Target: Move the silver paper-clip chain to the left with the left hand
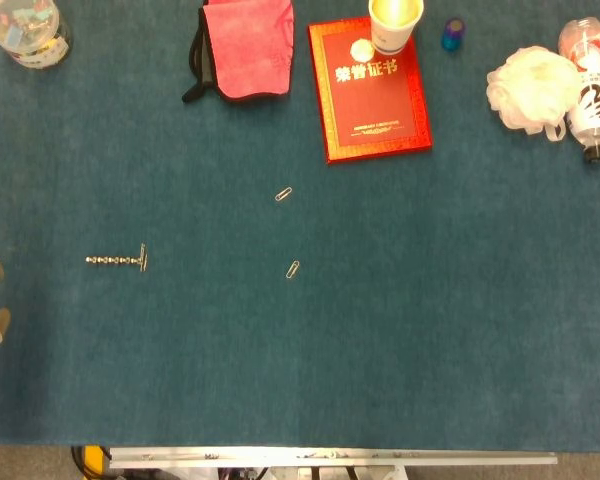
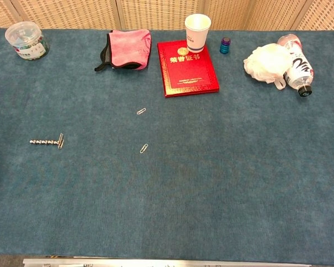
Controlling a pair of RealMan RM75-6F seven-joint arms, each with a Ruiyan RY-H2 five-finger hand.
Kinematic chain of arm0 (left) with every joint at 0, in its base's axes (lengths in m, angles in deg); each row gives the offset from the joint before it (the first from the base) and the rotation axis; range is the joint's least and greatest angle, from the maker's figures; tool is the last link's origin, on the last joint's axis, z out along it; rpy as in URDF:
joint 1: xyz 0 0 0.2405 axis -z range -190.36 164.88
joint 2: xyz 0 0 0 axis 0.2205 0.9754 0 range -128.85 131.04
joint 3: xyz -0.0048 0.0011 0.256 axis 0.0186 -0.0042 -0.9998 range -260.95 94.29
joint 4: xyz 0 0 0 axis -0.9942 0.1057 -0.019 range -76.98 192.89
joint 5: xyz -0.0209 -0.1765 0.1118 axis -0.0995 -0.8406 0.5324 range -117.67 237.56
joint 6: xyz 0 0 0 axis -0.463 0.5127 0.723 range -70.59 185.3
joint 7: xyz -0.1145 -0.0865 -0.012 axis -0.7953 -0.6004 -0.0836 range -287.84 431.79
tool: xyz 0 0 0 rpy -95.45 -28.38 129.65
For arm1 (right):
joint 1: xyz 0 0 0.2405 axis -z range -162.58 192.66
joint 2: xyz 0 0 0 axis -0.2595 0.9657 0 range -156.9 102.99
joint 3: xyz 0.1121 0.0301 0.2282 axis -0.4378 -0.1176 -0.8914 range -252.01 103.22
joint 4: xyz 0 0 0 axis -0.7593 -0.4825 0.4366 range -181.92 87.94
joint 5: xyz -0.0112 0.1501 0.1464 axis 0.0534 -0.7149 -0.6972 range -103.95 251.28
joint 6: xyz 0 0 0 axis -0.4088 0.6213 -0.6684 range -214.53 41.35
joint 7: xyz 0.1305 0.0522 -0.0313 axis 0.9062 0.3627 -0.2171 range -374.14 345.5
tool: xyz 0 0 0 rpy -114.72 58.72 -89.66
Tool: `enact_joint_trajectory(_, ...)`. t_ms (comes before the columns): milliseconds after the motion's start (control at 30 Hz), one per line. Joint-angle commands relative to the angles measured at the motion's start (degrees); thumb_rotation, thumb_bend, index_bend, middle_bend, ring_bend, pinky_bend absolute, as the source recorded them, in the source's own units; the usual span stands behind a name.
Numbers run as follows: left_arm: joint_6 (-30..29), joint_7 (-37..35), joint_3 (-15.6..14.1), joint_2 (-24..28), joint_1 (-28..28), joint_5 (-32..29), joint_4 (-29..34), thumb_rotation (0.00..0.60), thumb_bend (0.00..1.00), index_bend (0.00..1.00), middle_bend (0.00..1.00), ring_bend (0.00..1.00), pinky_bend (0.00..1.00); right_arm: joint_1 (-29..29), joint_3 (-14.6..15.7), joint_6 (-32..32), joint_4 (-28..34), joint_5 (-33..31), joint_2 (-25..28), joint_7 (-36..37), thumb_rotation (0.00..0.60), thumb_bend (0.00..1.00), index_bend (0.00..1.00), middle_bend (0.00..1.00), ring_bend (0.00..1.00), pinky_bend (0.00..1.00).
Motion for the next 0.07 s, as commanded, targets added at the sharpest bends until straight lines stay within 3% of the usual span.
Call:
enact_joint_trajectory(33, 2.77, -2.38, 1.87, 0.9, -0.2, -1.62, -0.14, 0.6, 0.21, 0.44, 0.19, 0.14, 0.19, -0.52, 0.13, -1.47, -0.07, -0.71, -0.28, -0.56, 0.6, 0.97, 0.49, 0.43, 0.37, 0.44)
enact_joint_trajectory(67, 3.29, -2.7, 2.26, 1.06, -0.19, -1.97, -0.16, 0.6, 0.21, 0.44, 0.19, 0.14, 0.19, -0.62, 0.19, -1.83, -0.01, -0.84, -0.23, -0.7, 0.6, 0.97, 0.49, 0.43, 0.37, 0.44)
